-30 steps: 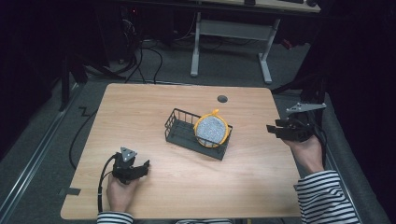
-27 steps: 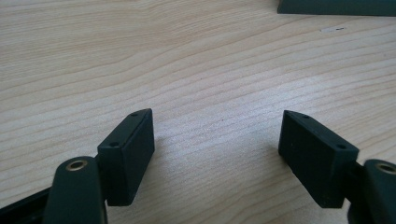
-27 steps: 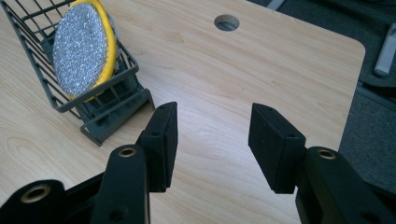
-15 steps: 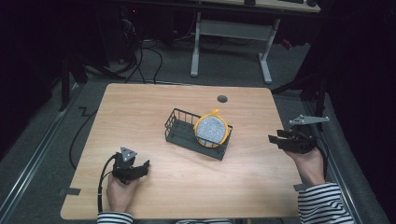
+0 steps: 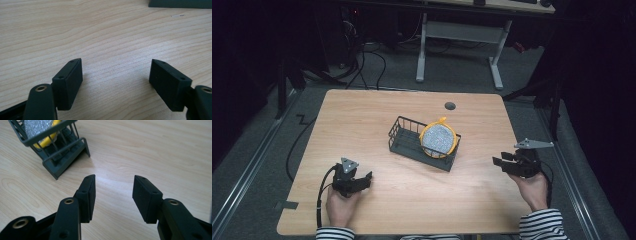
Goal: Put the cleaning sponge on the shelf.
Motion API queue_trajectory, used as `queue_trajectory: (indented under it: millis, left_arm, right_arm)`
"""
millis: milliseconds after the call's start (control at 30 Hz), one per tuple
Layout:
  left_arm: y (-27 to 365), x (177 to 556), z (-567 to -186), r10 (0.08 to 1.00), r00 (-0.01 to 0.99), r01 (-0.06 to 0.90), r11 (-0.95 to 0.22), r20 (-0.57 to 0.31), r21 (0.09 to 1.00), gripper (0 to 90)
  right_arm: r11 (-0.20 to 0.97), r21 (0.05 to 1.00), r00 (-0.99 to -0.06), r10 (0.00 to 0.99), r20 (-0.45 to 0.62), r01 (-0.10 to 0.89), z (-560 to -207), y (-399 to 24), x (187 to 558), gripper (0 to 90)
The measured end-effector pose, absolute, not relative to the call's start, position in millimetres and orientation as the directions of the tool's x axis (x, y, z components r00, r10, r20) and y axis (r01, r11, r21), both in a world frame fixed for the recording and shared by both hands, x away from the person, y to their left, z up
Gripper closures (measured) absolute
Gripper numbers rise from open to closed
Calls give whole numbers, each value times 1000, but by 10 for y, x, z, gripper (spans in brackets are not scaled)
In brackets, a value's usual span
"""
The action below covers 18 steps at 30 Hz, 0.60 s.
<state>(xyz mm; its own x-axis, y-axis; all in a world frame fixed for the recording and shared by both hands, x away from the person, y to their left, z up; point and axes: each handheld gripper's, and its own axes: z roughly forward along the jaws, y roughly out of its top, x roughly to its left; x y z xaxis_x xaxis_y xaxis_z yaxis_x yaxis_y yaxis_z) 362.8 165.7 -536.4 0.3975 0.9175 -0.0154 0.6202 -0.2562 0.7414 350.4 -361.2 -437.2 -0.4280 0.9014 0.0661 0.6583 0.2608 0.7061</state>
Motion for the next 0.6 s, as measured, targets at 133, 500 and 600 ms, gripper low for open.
queue_trajectory:
  millis: [133, 500, 600]
  left_arm:
    - [1657, 3628, -5364, 918, 397, 620, -256, -15, 741, 274]
    - [1657, 3628, -5365, 919, 394, 621, -252, -17, 742, 274]
    - [1657, 3628, -5365, 919, 394, 621, -252, -17, 742, 274]
  right_arm:
    - [259, 695, -429, 900, 78, 671, -4514, -3568, 3496, 537]
    - [302, 679, -447, 893, 45, 669, -4722, -3337, 3522, 534]
    - [300, 678, -451, 891, 52, 671, -4757, -3297, 3530, 534]
